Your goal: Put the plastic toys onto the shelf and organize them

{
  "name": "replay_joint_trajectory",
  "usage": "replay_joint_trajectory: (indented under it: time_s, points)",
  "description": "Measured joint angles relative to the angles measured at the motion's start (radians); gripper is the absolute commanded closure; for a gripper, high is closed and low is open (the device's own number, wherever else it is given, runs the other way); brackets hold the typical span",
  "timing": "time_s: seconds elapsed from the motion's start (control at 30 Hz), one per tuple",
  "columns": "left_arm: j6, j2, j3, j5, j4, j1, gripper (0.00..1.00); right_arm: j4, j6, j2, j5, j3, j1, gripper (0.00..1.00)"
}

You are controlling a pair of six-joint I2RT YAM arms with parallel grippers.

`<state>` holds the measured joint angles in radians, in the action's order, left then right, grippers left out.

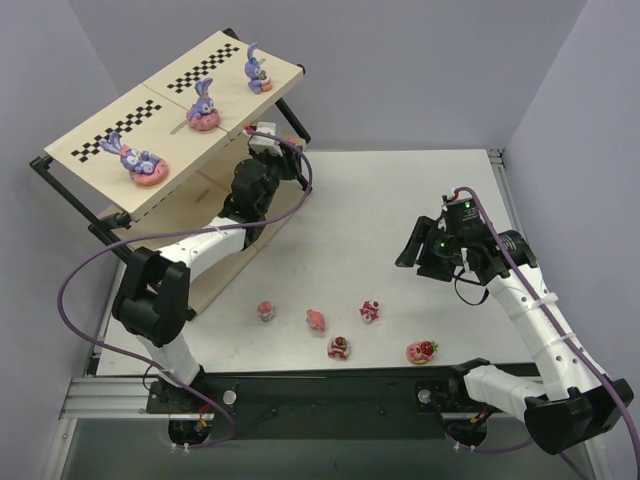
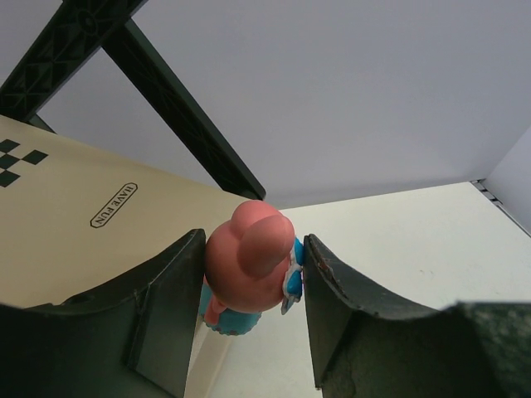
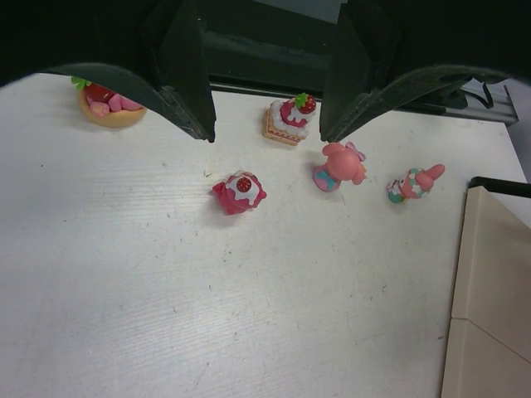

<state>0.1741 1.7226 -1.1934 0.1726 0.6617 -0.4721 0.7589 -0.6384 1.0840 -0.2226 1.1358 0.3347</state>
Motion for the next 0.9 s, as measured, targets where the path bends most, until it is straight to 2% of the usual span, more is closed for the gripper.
replay_joint_trajectory:
  time_s: [0.9]
  points:
    - [-0.022, 0.029, -0.005, 0.023, 0.048, 0.047, 1.0, -0.026, 0.029, -0.066, -0.008, -0.12, -0.001, 0.46]
